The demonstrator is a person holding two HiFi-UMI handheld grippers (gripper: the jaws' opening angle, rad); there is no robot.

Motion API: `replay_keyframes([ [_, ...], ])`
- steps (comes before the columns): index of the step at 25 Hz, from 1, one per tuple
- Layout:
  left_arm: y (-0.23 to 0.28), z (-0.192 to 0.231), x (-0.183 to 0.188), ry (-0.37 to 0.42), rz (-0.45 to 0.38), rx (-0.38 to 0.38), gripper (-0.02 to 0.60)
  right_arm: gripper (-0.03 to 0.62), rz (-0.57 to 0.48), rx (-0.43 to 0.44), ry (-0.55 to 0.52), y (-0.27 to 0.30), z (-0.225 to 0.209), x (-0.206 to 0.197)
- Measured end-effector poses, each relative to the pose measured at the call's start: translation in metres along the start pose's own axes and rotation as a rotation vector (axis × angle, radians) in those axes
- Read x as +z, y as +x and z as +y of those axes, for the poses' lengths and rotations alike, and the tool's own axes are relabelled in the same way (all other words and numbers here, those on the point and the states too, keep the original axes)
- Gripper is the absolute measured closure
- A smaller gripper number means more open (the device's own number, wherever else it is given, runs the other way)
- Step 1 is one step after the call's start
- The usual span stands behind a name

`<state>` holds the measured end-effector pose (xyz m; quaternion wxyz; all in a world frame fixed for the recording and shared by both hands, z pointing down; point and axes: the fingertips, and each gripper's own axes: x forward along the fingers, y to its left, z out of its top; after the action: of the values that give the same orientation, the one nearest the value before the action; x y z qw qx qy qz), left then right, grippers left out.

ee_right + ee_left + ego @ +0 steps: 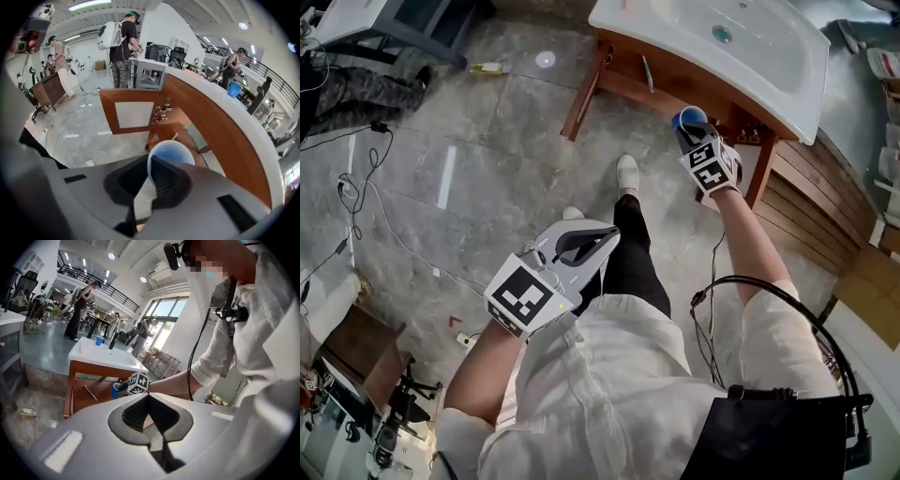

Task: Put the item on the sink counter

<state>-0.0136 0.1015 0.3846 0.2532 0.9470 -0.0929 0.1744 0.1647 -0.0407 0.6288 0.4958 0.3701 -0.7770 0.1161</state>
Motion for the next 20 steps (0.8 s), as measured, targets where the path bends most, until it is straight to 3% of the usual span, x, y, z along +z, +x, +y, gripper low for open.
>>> replay_keyframes([
  [7,0.043,0.015,-0.010,-0.020,0.036,-0.037,0.577,0.576,0.027,-0.027,0.031,0.073,-0.035,-0.037],
  [12,0.061,0.043,-0.016,-0.130,0.032,0.006,0.577,0.576,0.042,-0.042,0.005,0.119,-0.058,-0.041],
  [20,0.078,0.064,-0.019,-0.153,0.023,0.028,0.577,0.576,0.058,-0.083,-0.039,0.165,-0.093,-0.042],
])
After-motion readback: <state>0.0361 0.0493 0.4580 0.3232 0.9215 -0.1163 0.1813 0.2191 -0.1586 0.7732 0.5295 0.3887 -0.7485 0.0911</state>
